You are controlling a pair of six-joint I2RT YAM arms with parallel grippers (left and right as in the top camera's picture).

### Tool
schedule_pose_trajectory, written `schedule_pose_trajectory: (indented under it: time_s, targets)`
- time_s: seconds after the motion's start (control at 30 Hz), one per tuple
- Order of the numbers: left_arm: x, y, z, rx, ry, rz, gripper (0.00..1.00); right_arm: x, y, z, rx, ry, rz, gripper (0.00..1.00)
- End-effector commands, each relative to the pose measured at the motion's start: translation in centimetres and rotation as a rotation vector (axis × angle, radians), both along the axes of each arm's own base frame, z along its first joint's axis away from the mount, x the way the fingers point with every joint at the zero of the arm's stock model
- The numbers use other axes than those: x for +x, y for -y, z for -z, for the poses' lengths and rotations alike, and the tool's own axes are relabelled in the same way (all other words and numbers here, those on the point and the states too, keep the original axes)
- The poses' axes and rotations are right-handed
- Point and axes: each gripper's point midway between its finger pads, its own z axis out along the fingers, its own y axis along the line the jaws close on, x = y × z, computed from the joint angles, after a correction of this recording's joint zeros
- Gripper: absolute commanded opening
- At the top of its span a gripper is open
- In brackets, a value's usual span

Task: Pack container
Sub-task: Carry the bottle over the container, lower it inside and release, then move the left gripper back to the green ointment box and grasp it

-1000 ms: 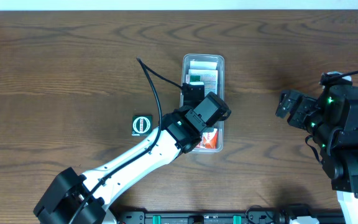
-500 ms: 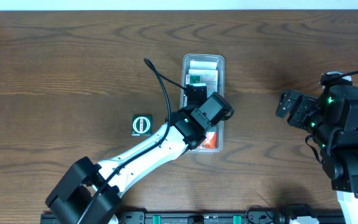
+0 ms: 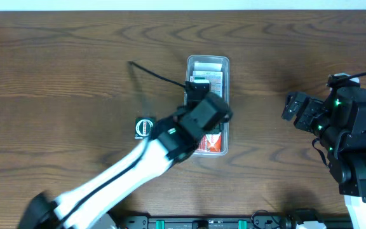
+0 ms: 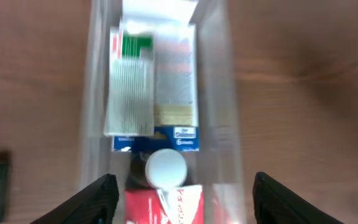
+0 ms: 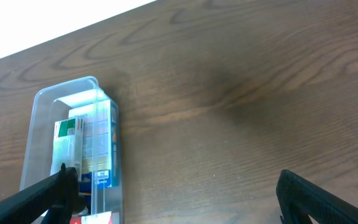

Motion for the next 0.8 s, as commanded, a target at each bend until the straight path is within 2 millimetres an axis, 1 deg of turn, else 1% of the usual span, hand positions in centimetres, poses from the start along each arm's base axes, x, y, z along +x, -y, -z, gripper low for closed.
schedule_pose_trajectory:
  time_s: [0.0, 0.07, 0.13, 0.17, 0.23, 0.27, 0.3, 0.33, 0.43, 0.63, 0.77]
  targets:
    - [-1.0, -1.9, -5.3, 0.027, 0.134, 0.099, 0.71, 0.0, 0.4, -0.2, -0.008, 0.005, 0.016, 0.99]
    - [-1.3, -4.8, -6.6, 0.094, 0.178, 0.064, 0.71, 0.0, 0.4, -0.2, -0.008, 0.005, 0.016, 0.99]
    - [-1.4, -8.7, -7.2, 0.183, 0.193, -0.023, 0.74, 0.0, 0.4, -0.2, -0.008, 0.005, 0.016, 0.99]
    - [-1.4, -10.8, -7.1, 0.234, 0.188, -0.072, 0.77, 0.0, 0.4, -0.2, -0.008, 0.005, 0.016, 0.99]
    - [-1.6, -14.0, -6.4, 0.315, 0.142, -0.131, 0.86, 0.0, 0.4, -0.2, -0.008, 0.005, 0.016, 0.99]
    - [-1.6, -15.3, -5.7, 0.345, 0.104, -0.143, 0.92, 0.0, 0.4, -0.2, -0.008, 0.005, 0.016, 0.99]
    - [-1.6, -16.1, -5.0, 0.363, 0.067, -0.143, 0.99, 0.0, 0.4, -0.2, -0.008, 0.005, 0.016, 0.99]
    - [-1.6, -16.6, -4.0, 0.379, 0.023, -0.118, 0.98, 0.0, 0.4, -0.2, -0.008, 0.005, 0.016, 0.99]
    - [-1.6, -17.1, -0.9, 0.379, -0.101, -0.053, 0.98, 0.0, 0.4, -0.2, -0.008, 0.005, 0.016, 0.99]
    - [-0.6, -18.9, 5.4, 0.384, -0.347, -0.089, 0.98, 0.0, 0.4, -0.2, -0.008, 0.005, 0.016, 0.99]
    - [-0.6, -18.5, 9.9, 0.338, -0.526, -0.072, 0.99, 0.0, 0.4, -0.2, -0.008, 0.005, 0.016, 0.99]
